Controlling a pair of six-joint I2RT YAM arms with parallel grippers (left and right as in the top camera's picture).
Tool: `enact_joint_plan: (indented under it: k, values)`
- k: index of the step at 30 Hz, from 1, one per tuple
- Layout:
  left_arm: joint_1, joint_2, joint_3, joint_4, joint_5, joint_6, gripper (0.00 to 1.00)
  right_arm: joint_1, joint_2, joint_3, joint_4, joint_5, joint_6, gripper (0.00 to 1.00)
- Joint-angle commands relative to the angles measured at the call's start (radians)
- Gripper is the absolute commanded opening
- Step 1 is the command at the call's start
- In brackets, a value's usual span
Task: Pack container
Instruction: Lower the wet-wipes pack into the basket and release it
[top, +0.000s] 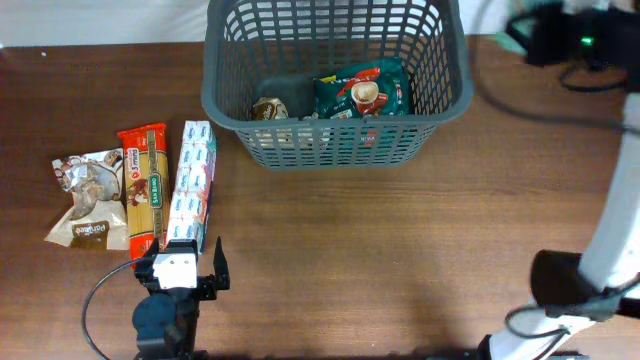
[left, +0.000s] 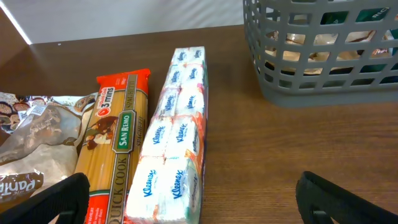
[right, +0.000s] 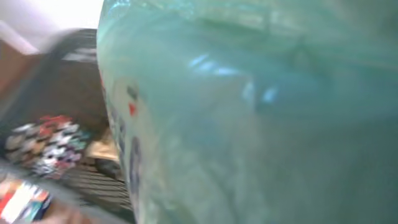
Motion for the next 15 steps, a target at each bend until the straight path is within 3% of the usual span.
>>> enact_joint_plan:
  k: [1, 6, 15]
  values:
    - [-0.003, -0.007, -0.004, 0.002, 0.011, 0.01, 0.99, 0.169, -0.012, 0.051, 0.045, -0.039, -0.164, 0.04]
    - [-0.003, -0.007, -0.004, 0.002, 0.011, 0.01, 0.99, 0.352, 0.075, 0.05, 0.187, 0.099, -0.223, 0.04]
    - [-0.003, -0.006, -0.004, 0.002, 0.011, 0.01, 0.99, 0.472, 0.341, 0.05, 0.371, 0.112, -0.218, 0.04]
